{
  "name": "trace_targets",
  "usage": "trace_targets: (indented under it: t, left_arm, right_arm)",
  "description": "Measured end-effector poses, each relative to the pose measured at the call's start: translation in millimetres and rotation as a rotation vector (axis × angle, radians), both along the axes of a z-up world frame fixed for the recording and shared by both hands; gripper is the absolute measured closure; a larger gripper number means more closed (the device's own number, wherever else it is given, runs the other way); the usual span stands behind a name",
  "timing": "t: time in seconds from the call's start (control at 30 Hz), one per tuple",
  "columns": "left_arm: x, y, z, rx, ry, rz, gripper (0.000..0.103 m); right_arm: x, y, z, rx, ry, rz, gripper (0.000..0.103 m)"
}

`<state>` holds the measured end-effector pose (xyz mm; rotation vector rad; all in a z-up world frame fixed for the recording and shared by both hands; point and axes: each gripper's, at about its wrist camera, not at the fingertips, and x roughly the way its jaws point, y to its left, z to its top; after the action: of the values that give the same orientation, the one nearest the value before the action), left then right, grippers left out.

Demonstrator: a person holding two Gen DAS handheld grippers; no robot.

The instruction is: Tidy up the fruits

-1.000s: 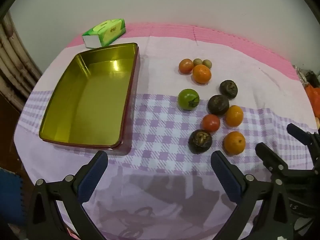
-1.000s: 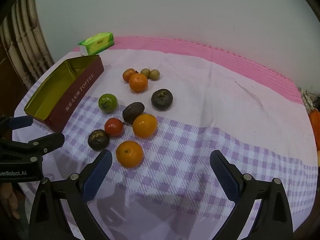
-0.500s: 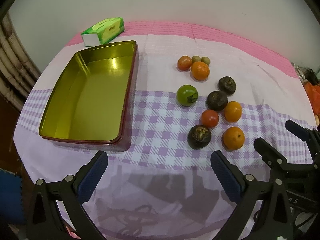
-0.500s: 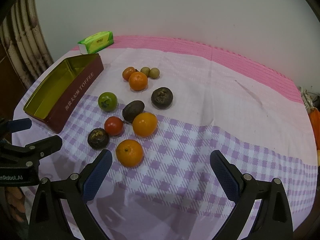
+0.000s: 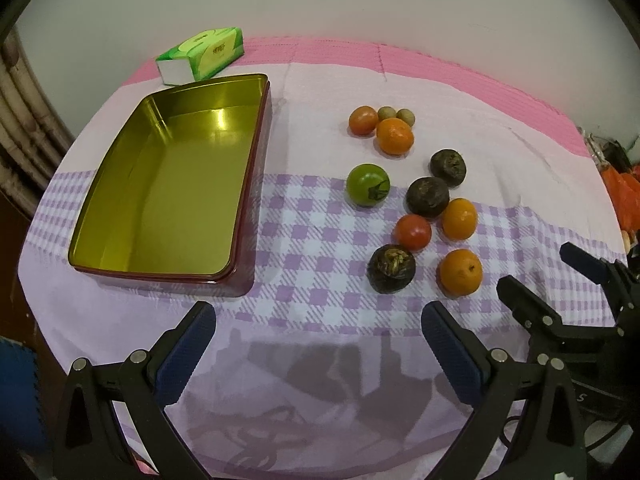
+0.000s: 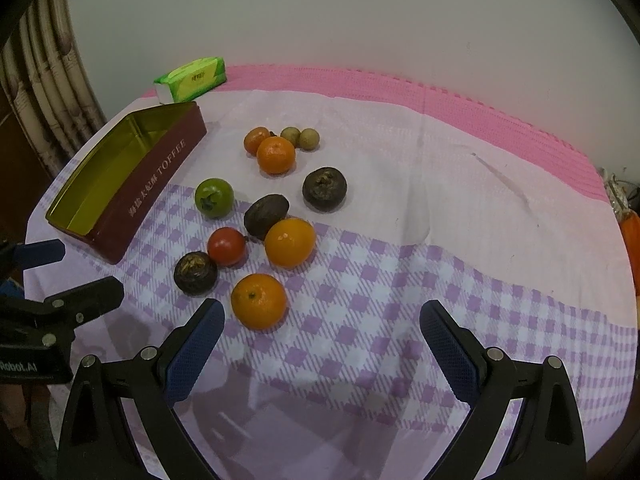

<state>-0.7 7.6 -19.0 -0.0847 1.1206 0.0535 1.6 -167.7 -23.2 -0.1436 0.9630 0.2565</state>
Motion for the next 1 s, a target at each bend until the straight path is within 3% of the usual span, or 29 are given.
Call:
trace_targets:
  t: [1.0]
  left_arm:
    - [1.0,0.3,-4.1,0.023,0.008,0.014,0.001]
  right_arm:
    - [-2.4,5.6,-5.9,0.001,0.03,0.014,0.005]
